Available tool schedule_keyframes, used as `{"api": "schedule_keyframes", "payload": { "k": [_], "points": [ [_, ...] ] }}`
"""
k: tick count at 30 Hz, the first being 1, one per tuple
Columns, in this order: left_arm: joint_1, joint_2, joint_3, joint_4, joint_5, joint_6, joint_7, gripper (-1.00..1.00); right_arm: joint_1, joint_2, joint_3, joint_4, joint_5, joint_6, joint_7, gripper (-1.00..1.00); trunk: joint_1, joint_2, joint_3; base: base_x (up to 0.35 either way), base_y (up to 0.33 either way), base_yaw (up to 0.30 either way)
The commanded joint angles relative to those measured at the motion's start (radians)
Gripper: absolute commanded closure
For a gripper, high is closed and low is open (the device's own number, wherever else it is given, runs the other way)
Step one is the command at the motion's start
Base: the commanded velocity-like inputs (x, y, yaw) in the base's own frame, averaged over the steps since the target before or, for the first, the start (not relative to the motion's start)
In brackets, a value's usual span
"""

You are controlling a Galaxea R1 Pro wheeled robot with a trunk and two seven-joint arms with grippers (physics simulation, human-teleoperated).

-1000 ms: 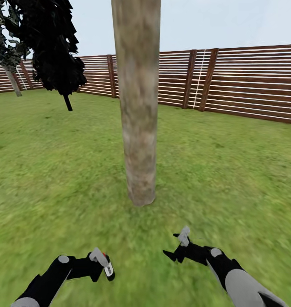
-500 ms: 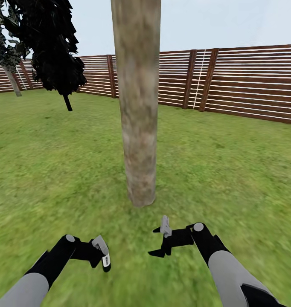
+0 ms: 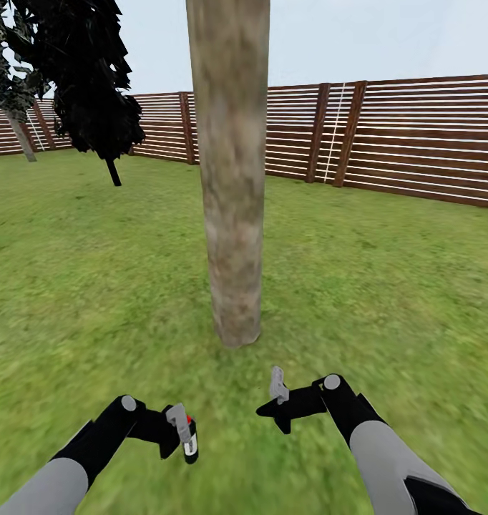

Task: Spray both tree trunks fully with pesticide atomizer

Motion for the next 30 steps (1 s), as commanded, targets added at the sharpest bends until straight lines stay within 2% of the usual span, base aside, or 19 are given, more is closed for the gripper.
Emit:
{"api": "schedule_keyframes", "payload": {
  "k": [1,4,6,7,13,15,17,18,20,24,30],
  "points": [
    [0.000,-0.001,-0.001,-0.001,0.000,0.000,0.000,1.00,0.000,0.000,0.000,0.000,0.001,0.000,0.000,1.00,0.000,0.000,0.000,0.000,0.000,0.000],
    [-0.001,-0.015,-0.008,-0.002,-0.022,0.002,0.002,1.00,0.000,0.000,0.000,0.001,0.001,0.000,-0.001,1.00,0.000,0.000,0.000,0.000,0.000,0.000],
    [-0.002,-0.058,-0.027,-0.002,-0.078,0.007,0.005,1.00,0.000,0.001,0.000,0.000,0.001,0.000,-0.002,1.00,0.000,0.000,0.000,0.000,0.000,0.000],
    [-0.003,-0.079,-0.030,-0.002,-0.092,0.012,0.007,1.00,0.000,0.001,0.000,0.000,0.001,0.000,-0.002,1.00,0.000,0.000,0.000,0.000,0.000,0.000],
    [-0.005,-0.129,-0.032,-0.002,-0.095,0.015,0.010,1.00,0.000,0.003,0.000,0.001,0.001,0.001,-0.002,1.00,0.000,0.000,0.000,0.000,0.000,0.000],
    [-0.005,-0.142,-0.032,-0.002,-0.095,0.015,0.029,1.00,0.000,0.004,0.000,0.001,0.001,0.000,-0.002,1.00,0.000,0.000,0.000,0.000,0.000,0.000],
    [-0.005,-0.160,-0.032,-0.001,-0.122,0.016,0.043,1.00,0.000,0.004,0.000,0.001,0.001,0.000,-0.002,1.00,0.000,0.000,0.000,0.000,0.000,0.000],
    [-0.005,-0.175,-0.031,-0.001,-0.150,0.017,0.045,1.00,0.000,0.005,0.000,0.001,0.001,0.000,-0.002,1.00,0.000,0.000,0.000,0.000,0.000,0.000],
    [-0.005,-0.191,-0.030,-0.001,-0.171,0.018,0.046,1.00,0.000,0.005,0.000,0.001,0.001,0.000,-0.002,1.00,0.000,0.000,0.000,0.000,0.000,0.000],
    [-0.009,-0.202,-0.029,-0.001,-0.177,0.018,0.047,1.00,0.000,0.005,0.000,0.002,0.001,0.000,-0.002,1.00,0.000,0.000,0.000,0.000,0.000,0.000],
    [-0.009,-0.234,-0.029,-0.001,-0.178,0.018,0.048,1.00,0.000,0.005,0.000,0.002,0.001,0.000,-0.002,1.00,0.000,0.000,0.000,0.000,0.000,0.000]
  ]
}}
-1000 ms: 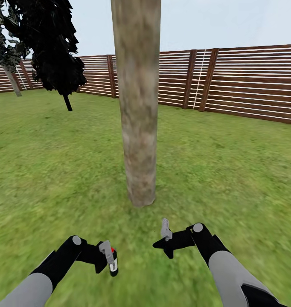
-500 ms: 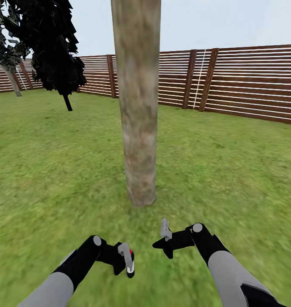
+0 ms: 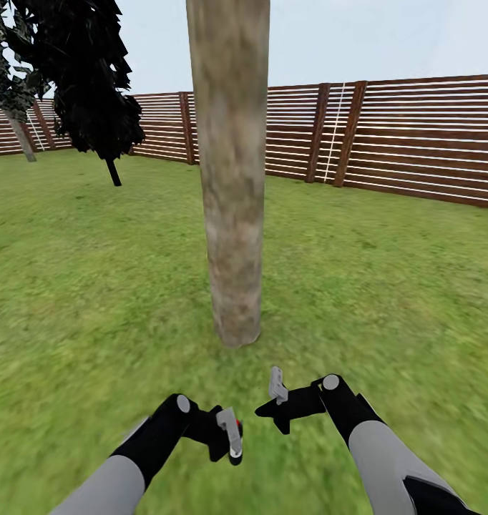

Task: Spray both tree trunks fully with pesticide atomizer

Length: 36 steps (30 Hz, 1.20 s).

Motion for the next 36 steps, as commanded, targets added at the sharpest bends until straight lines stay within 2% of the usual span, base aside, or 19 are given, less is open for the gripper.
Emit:
{"api": "schedule_keyframes", "payload": {
  "k": [1,8,15,36],
  "points": [
    [0.000,-0.001,0.000,0.000,0.000,0.000,0.000,1.00,0.000,0.000,0.000,0.000,0.000,0.000,0.000,1.00,0.000,0.000,0.000,0.000,0.000,0.000],
    [0.000,-0.003,0.000,0.000,0.005,0.000,0.048,1.00,0.000,0.001,0.000,0.000,0.000,0.000,0.000,1.00,0.000,0.000,0.000,0.000,0.000,0.000],
    [0.001,-0.027,0.000,0.001,0.005,0.000,0.049,1.00,0.000,0.002,0.000,0.000,0.000,0.000,0.000,1.00,0.000,0.000,0.000,0.000,0.000,0.000],
    [0.002,-0.053,0.003,0.003,0.014,-0.006,0.046,1.00,0.000,0.002,0.000,0.000,0.000,0.000,0.000,1.00,0.000,0.000,0.000,0.000,0.000,0.000]
  ]
}}
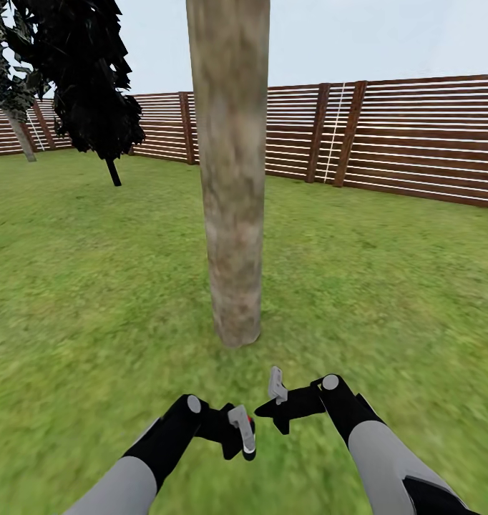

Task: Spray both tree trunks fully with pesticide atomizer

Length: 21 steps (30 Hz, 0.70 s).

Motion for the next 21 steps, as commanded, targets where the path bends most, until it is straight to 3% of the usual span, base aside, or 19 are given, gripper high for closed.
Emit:
{"api": "schedule_keyframes", "payload": {
  "k": [1,9,14,21],
  "points": [
    [0.000,-0.001,0.000,0.000,0.001,0.000,0.000,1.00,0.000,0.000,0.000,0.000,0.000,0.000,0.000,1.00,0.000,0.000,0.000,0.000,0.000,0.000],
    [0.000,-0.008,0.000,0.000,0.004,0.000,0.001,1.00,0.000,0.000,0.000,0.000,0.000,0.000,-0.001,1.00,0.000,0.000,0.000,0.000,0.000,0.000],
    [0.000,-0.008,-0.002,0.000,0.042,0.000,0.001,1.00,0.000,0.001,0.000,0.001,0.000,0.000,-0.001,1.00,0.000,0.000,0.000,0.000,0.000,0.000],
    [0.000,-0.008,-0.002,-0.001,0.046,-0.003,0.000,1.00,0.000,0.001,0.000,0.000,0.000,0.000,-0.002,1.00,0.000,0.000,0.000,0.000,0.000,0.000]
  ]
}}
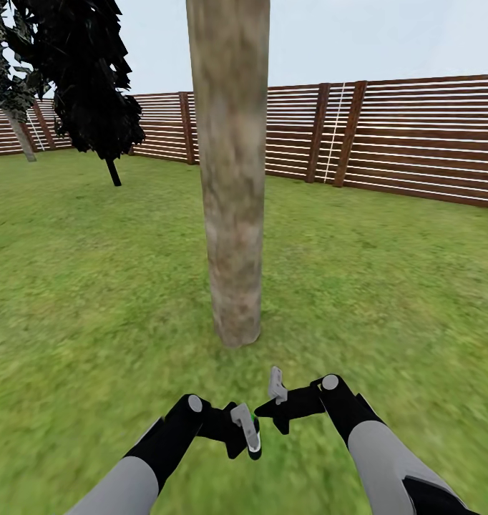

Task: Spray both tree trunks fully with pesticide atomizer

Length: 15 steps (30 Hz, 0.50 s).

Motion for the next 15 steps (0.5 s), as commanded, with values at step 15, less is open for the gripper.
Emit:
{"api": "schedule_keyframes", "payload": {
  "k": [15],
  "points": [
    [0.008,0.189,0.006,0.016,-0.015,-0.002,0.000,1.00,0.000,-0.002,0.000,0.000,0.000,0.000,0.001,1.00,0.000,0.000,0.000,0.000,0.000,0.000]
  ]
}}
